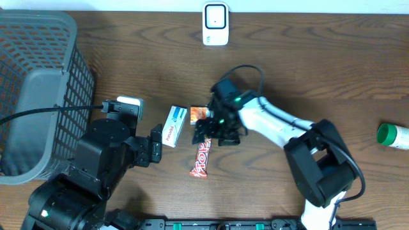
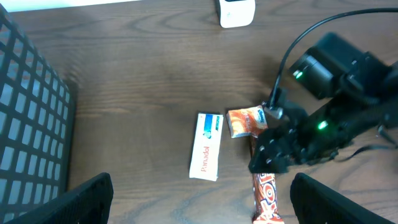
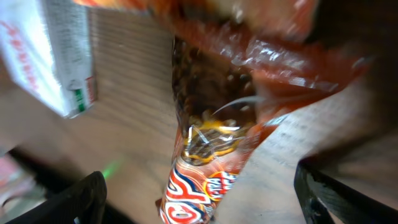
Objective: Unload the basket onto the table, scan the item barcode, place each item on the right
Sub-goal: 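Lift the chocolate bar and swing it toward the scanner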
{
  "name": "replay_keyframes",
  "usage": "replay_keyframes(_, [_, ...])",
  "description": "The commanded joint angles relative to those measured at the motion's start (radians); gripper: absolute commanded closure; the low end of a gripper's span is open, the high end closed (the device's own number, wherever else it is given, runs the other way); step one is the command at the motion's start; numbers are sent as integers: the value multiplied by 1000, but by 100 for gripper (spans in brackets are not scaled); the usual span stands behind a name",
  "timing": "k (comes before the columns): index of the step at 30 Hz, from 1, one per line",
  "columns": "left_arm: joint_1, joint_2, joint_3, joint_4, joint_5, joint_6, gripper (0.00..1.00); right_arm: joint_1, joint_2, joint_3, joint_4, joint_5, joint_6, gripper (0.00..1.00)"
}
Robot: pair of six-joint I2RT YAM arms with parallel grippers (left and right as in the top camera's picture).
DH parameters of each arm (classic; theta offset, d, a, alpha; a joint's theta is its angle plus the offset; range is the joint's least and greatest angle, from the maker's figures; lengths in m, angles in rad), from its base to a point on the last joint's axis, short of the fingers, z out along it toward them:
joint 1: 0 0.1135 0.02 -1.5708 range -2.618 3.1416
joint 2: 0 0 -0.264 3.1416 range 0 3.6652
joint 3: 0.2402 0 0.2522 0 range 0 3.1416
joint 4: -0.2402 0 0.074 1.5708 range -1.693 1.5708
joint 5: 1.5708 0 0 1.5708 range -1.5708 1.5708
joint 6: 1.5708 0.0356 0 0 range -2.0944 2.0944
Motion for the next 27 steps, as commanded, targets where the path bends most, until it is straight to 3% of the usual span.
replay_keyframes(1, [-3, -4, 3, -2, -6, -16, 9, 36, 48, -9, -30, 231, 156, 7])
replay_keyframes(9, [-3, -4, 3, -2, -6, -16, 9, 45, 156, 28, -42, 315, 243, 14])
replay_keyframes(16, [-3, -4, 3, -2, -6, -16, 8, 80, 335, 196, -86, 309, 260, 15])
replay_keyframes(24, [-3, -4, 3, -2, -6, -16, 9, 85, 441, 270, -224, 350, 285, 26])
replay_keyframes(27, [-3, -4, 3, -2, -6, -16, 9, 86, 441, 270, -278, 393, 283, 37])
